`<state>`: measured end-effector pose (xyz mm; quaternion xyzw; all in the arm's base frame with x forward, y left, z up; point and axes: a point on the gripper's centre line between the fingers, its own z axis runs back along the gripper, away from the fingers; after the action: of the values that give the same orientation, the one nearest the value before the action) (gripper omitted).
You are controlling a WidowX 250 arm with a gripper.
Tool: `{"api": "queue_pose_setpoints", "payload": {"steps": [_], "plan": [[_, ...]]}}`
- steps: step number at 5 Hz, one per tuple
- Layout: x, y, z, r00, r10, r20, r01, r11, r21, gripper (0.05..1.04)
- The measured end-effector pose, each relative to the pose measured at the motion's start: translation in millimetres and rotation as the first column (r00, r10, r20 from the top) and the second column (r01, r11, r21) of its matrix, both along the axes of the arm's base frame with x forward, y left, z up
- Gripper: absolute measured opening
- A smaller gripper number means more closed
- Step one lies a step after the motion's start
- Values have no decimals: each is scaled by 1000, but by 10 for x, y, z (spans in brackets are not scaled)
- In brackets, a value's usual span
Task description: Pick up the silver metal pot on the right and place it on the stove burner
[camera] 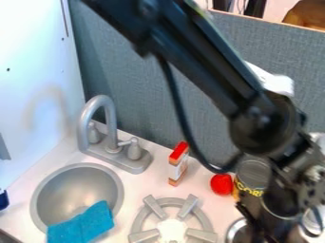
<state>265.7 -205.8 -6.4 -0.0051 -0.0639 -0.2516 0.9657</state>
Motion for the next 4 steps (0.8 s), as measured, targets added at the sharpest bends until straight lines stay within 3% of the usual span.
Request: {"api": "queue_pose_setpoints", "payload": {"steps": [1, 2, 3, 4], "plan": [[-49, 287, 136, 998, 59, 23, -59, 998, 0, 320], [-104, 555, 136, 994, 105, 29, -105, 994, 21, 320], [-38, 892, 63, 983, 178, 33, -179, 983, 43, 320], [29, 1194, -248, 975, 219, 44, -222, 972, 76, 320]]}}
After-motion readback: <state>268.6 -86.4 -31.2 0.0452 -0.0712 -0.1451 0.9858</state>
